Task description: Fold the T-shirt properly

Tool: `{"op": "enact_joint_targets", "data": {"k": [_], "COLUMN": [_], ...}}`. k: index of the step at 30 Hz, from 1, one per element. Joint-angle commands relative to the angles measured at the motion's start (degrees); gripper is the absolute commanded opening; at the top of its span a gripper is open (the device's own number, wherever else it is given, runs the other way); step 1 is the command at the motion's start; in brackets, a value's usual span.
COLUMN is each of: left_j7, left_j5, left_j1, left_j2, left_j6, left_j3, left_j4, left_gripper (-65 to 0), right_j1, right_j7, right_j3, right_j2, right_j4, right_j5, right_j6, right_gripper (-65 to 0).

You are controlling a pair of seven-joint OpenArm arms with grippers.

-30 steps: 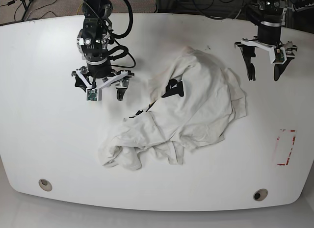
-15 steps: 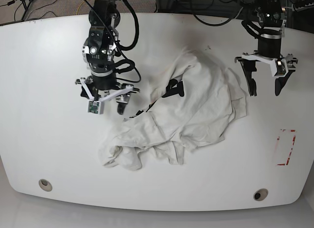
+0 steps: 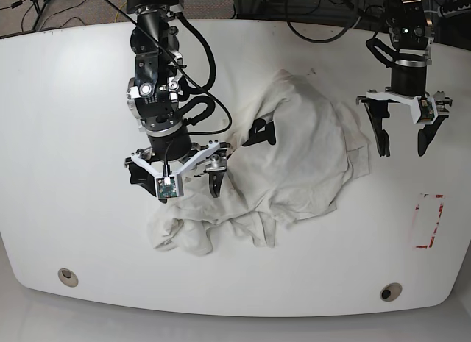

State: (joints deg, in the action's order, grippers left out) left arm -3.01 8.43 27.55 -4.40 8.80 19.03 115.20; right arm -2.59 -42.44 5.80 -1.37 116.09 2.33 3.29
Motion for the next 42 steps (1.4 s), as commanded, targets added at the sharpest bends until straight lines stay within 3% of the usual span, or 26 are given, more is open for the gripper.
{"op": "enact_joint_targets", "data": {"k": [1,8,14,26,36,42], "left_j7": [0.8,-0.1,0.6,0.9,2.1,1.7], "left_j5": [-0.1,-0.4,-0.1,0.0,0.1,0.0], "left_j1": [-1.4,-2.4,0.1,2.8,4.0,4.3], "left_j2": [-0.5,-0.7,-0.6,-0.2,-0.3,-0.1], "left_j6": [0.0,0.0,-0.1,0.2,0.1,0.5], "left_j3": [0.3,0.2,0.5,0.4,0.4,0.6], "left_j4": [-0.3,-1.6,-1.1,-1.0,-2.0,-2.0], "left_gripper": [-21.8,-22.1,-22.1,-22.1,-21.4,-21.6], "right_j1": [2.3,4.4,5.7,6.5,5.8,7.5], "right_j7": [1.6,2.3,2.2,1.6,1.3,1.8], "right_j3": [-1.8,-4.7,-3.3,-0.3,7.9,13.3], "right_j2": [0.5,0.5,2.0,5.1,5.7,7.3], "right_j4": [0.4,-2.7,-3.2,-7.5,-4.0,-6.7], "right_j5": [-0.5,-0.6,-0.3,-0.7,-1.4,-0.7], "right_j6": [1.2,1.2,0.4,0.6,1.3,0.9], "right_gripper": [-11.7,-16.1,-20.4,-20.8,-16.5,-17.7]}}
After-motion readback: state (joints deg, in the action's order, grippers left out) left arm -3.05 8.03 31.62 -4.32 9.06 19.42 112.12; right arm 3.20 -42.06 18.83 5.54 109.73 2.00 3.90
